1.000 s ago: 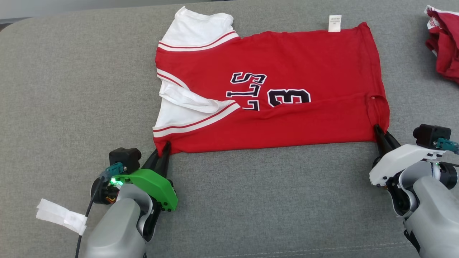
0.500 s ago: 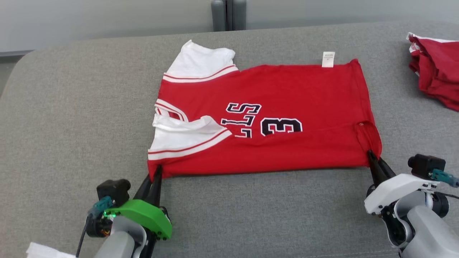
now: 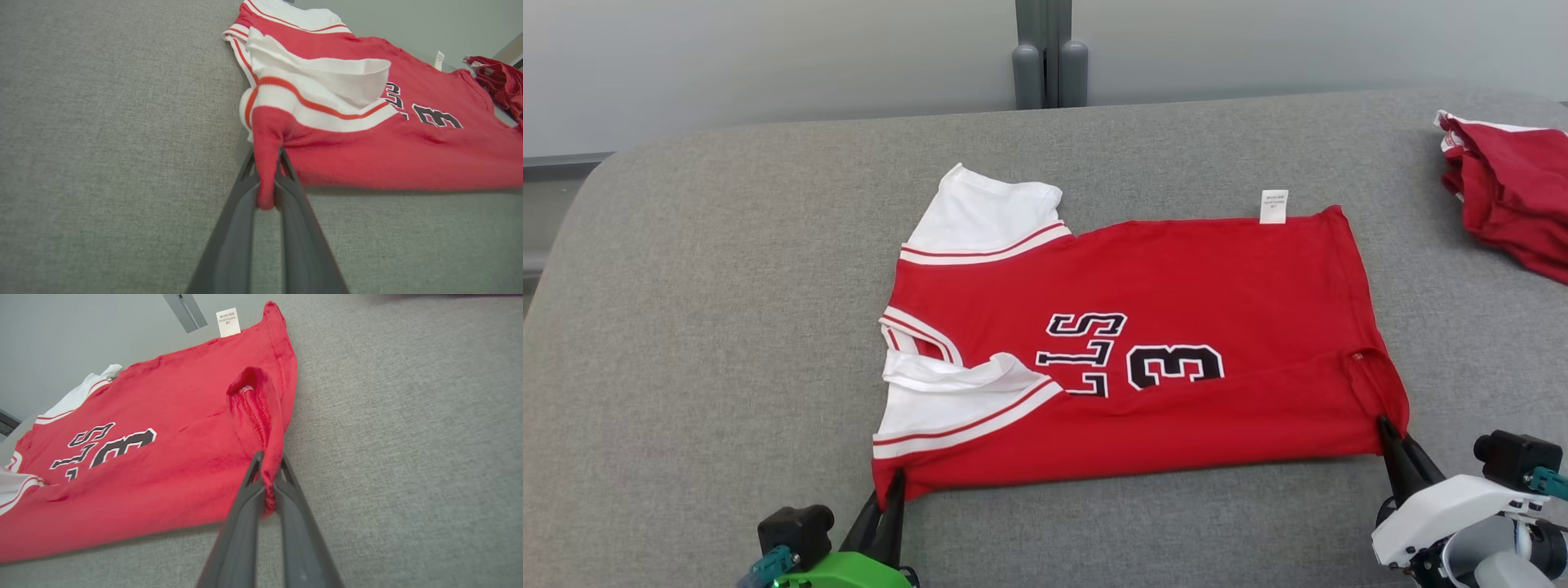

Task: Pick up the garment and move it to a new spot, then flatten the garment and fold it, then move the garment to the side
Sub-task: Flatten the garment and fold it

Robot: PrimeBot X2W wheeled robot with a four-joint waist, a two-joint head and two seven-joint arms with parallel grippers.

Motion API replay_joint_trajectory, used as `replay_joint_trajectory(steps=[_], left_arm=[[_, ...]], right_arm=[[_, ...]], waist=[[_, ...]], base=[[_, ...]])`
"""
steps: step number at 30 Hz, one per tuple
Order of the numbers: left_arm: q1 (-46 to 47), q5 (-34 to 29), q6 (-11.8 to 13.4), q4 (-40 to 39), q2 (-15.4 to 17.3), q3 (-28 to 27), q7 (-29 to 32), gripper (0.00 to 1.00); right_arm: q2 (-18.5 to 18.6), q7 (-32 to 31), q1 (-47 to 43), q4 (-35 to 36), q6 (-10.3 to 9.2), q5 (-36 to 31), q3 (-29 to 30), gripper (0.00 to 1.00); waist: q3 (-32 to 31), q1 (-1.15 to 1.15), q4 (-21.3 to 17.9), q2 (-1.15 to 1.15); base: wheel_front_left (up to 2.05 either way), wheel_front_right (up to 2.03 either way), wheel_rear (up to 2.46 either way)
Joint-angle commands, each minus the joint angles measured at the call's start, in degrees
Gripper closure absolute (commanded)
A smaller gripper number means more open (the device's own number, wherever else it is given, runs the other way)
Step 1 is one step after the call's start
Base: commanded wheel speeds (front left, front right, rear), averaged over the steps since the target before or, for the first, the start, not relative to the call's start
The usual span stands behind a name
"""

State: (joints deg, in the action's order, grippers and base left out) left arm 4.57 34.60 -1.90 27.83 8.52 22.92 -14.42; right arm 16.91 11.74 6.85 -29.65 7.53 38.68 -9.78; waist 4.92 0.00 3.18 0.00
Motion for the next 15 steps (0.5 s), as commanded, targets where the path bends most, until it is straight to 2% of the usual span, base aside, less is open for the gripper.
replay_joint_trajectory(steps=[1,4,5,6,7,15], left_arm=[[-1.1,-0.6,0.6,-0.5,0.7,0.1,0.2,1.00],[-1.9,-0.7,1.1,-1.2,0.8,0.4,0.6,1.00],[-2.0,-0.6,1.2,-1.2,0.8,0.4,0.6,0.96],[-1.9,-0.8,1.6,-1.3,0.9,0.4,0.5,0.31],[-1.9,-1.0,1.8,-1.4,0.9,0.3,0.3,0.00],[0.6,-3.2,3.4,-4.0,1.2,-2.1,-0.7,0.00]], right_arm=[[-0.2,-0.7,-1.3,0.8,-0.11,-0.6,0.9,1.00],[-1.2,-2.2,-2.9,2.5,-0.10,-1.7,2.6,1.00],[-1.5,-2.5,-3.2,2.9,-0.10,-2.0,3.0,0.93],[-1.8,-2.9,-3.4,3.4,-0.11,-2.6,3.6,0.51],[-2.1,-3.0,-3.5,3.8,-0.10,-3.1,4.0,0.00],[-4.8,-0.9,-2.2,8.2,-0.10,-8.7,8.5,0.00]], waist=[[0.0,0.00,-0.1,0.00],[-0.1,0.00,-0.2,0.00],[-0.2,0.00,-0.3,0.00],[-0.2,0.00,-0.5,0.00],[-0.2,0.00,-0.6,0.00],[-1.2,0.00,-1.0,0.00]], base=[[0.00,0.00,0.00],[0.00,0.00,0.00],[0.00,0.00,0.00],[0.00,0.00,0.00],[0.00,0.00,0.00],[0.00,0.00,0.00]])
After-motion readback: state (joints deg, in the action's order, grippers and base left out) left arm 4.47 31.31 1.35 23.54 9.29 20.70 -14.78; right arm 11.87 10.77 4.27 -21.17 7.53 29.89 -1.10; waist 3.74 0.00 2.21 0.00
